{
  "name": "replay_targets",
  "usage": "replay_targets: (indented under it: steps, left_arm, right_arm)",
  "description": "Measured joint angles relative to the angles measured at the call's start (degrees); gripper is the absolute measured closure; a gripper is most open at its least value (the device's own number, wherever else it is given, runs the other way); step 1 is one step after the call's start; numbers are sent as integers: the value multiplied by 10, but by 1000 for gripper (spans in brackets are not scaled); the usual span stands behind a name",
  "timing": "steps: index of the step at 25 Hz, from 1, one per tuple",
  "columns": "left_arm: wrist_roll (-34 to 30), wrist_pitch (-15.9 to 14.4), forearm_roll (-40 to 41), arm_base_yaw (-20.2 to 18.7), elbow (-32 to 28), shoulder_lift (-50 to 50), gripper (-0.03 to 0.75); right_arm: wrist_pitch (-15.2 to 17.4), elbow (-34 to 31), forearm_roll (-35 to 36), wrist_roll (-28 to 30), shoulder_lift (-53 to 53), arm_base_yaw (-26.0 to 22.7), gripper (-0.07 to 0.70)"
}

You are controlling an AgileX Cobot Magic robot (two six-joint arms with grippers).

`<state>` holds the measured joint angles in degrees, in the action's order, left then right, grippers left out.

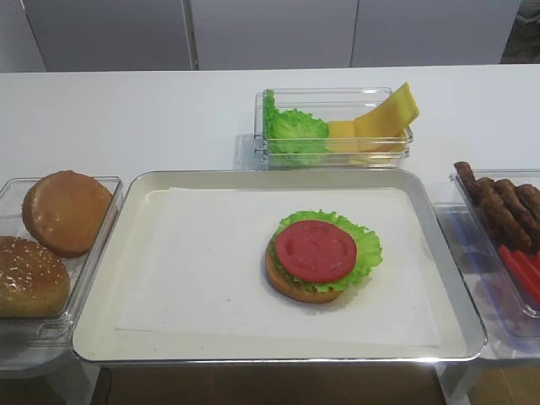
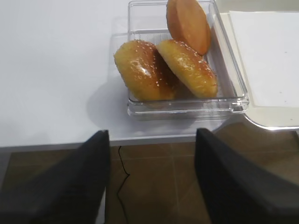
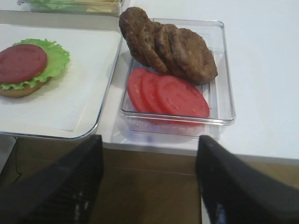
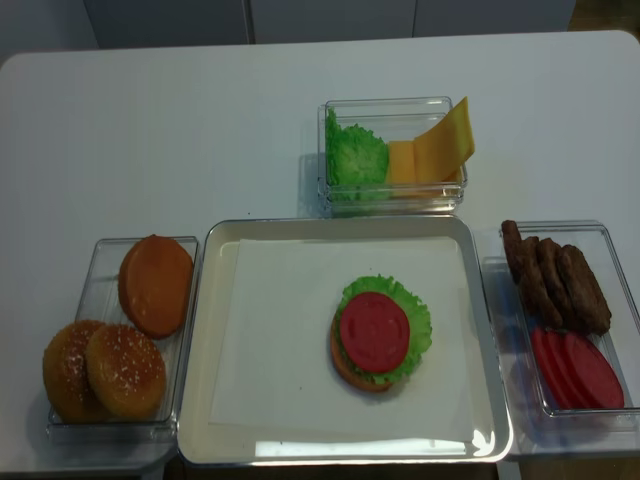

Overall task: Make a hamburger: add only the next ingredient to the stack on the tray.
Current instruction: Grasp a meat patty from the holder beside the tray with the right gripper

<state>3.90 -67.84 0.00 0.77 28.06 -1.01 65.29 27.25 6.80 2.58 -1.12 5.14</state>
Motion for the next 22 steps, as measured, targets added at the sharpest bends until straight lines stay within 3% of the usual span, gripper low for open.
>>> replay_targets:
  steps: [10, 15, 22]
  left_arm:
    - [0, 0, 0, 0, 0, 0, 288]
    - [0, 0, 0, 0, 0, 0, 288]
    - [0, 0, 0, 0, 0, 0, 288]
  right_arm:
    - [-33, 26, 23, -55, 34, 0, 148]
    - [-39, 67, 17, -60, 144, 0, 153]
    - [-81, 121, -16, -79, 320, 0, 166]
